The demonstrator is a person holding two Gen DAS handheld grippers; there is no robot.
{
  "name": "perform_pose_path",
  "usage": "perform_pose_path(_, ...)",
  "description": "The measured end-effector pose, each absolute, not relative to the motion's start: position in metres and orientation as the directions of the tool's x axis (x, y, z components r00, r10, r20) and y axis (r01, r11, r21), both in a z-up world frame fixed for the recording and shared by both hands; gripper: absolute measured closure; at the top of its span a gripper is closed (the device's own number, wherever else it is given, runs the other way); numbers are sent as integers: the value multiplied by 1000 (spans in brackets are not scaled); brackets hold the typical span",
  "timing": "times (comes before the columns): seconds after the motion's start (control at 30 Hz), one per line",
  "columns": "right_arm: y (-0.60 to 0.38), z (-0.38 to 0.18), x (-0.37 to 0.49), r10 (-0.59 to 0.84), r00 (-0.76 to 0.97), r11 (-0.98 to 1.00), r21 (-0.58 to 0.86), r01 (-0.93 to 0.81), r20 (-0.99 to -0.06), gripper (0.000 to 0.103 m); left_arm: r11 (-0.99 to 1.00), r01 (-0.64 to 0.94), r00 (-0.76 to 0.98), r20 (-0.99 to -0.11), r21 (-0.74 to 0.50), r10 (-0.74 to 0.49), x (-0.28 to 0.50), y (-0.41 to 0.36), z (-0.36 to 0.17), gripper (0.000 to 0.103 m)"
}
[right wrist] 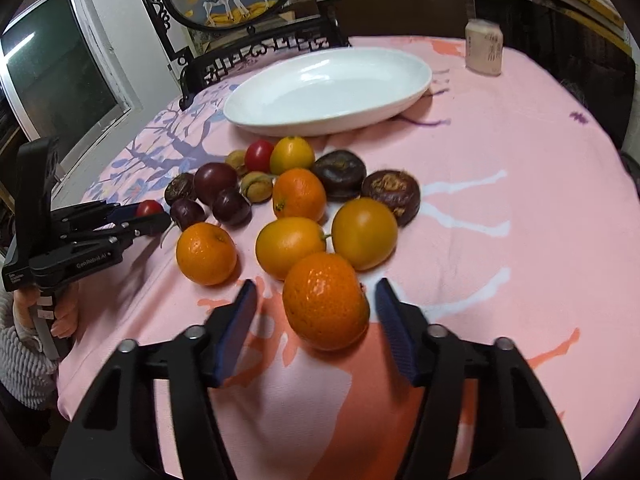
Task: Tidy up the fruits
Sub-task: 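Grasp the red tomato with the left gripper while the right gripper grasps a tangerine, then carry tomato and tangerine onto the white plate and open both grippers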
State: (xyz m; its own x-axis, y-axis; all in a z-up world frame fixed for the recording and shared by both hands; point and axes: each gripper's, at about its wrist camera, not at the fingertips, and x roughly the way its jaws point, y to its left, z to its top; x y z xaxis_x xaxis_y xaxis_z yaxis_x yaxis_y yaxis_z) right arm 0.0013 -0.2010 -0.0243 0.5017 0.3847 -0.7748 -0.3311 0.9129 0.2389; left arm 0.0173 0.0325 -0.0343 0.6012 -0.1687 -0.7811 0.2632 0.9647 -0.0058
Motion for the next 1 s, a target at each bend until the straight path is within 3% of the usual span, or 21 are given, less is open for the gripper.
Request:
perform_pose_path(0.03,-203,-25,2,388,500,913,248,-325,-774,58,963,267,598,-780,-21,-183,17,33,-34,73)
perform_pose_path(0.1,-209,-25,3,399,503,912,273,-306,-767,63,962,271,604,-773,-31,-195,14,34,-32,73)
perform_pose_path(0.33,-220,-12,-1,422,531,905,310,-291,-735,63,961,273,662,-718,-37,-216,8,33,-2,73)
perform_pose_path(0.6,-197,48,61,444,616,896,315,-314,-650,63,964,264,710,-667,-44,-225,69,5,40,73)
perform_pose_path(0.8,-178,25,130,372,608,928,282,-243,-701,63,972,232,684,-706,-31,-185,125,-14,24,72)
perform_pose_path(0.9,-177,9,146,378,587,926,304,-225,-716,62,974,223,688,-702,-39,-185,135,-13,17,49)
perform_pose_path(1.0,-180,7,146,386,585,922,302,-241,-713,59,971,236,694,-691,-44,-200,137,-10,17,46)
